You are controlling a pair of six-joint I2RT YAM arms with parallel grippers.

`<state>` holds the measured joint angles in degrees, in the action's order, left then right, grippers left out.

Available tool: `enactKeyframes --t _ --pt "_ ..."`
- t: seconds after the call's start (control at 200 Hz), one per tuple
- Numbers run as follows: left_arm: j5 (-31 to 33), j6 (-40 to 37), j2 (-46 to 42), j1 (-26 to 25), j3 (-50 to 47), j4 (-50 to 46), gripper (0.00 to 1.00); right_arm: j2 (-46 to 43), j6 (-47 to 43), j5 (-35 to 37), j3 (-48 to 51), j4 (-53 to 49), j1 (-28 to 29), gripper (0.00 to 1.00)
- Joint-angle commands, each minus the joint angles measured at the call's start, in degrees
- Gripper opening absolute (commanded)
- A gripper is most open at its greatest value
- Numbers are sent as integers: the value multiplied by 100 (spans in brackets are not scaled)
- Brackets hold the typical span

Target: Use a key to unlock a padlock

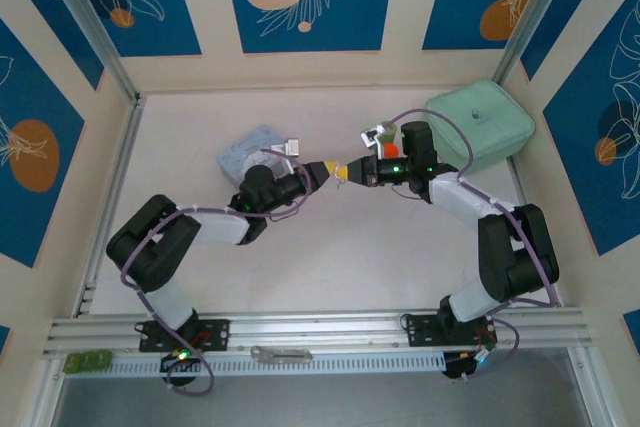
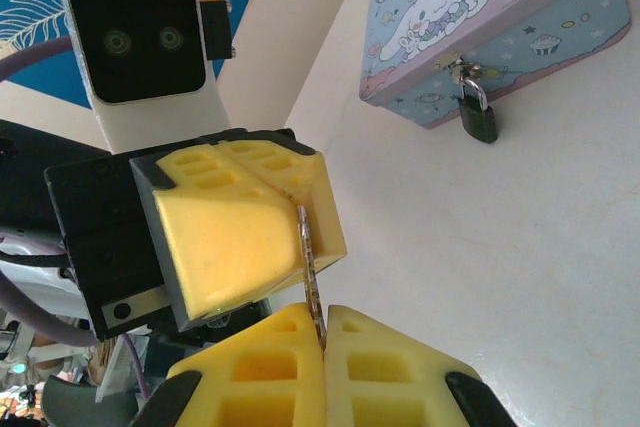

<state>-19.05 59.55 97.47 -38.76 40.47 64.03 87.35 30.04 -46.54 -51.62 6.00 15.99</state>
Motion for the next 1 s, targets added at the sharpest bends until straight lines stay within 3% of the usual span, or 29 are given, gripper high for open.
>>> enactKeyframes --t 0.0,0.095,0.29,0.355,0.51,0.77,0.995 --pt "-122 -66 3 -52 155 161 0 72 -42 -59 24 -104 -7 0" --pt "-28 -200 -110 -52 128 44 0 33 -62 44 -18 -167 -18 4" --pt "352 -737 -608 -52 117 -945 0 -421 -81 812 -27 -462 -158 59" --pt "498 -930 -768 -52 128 -1324 0 -712 -145 1211 24 -561 -176 68" --pt "607 -1006 -892 -52 115 -1373 0 -1094 -30 1398 167 -312 -99 69" --pt "196 -175 -374 -52 110 108 0 -798 719 724 486 1312 22 50" --pt "355 -76 -371 -51 -25 333 0 -524 924 578 582 1774 46 43"
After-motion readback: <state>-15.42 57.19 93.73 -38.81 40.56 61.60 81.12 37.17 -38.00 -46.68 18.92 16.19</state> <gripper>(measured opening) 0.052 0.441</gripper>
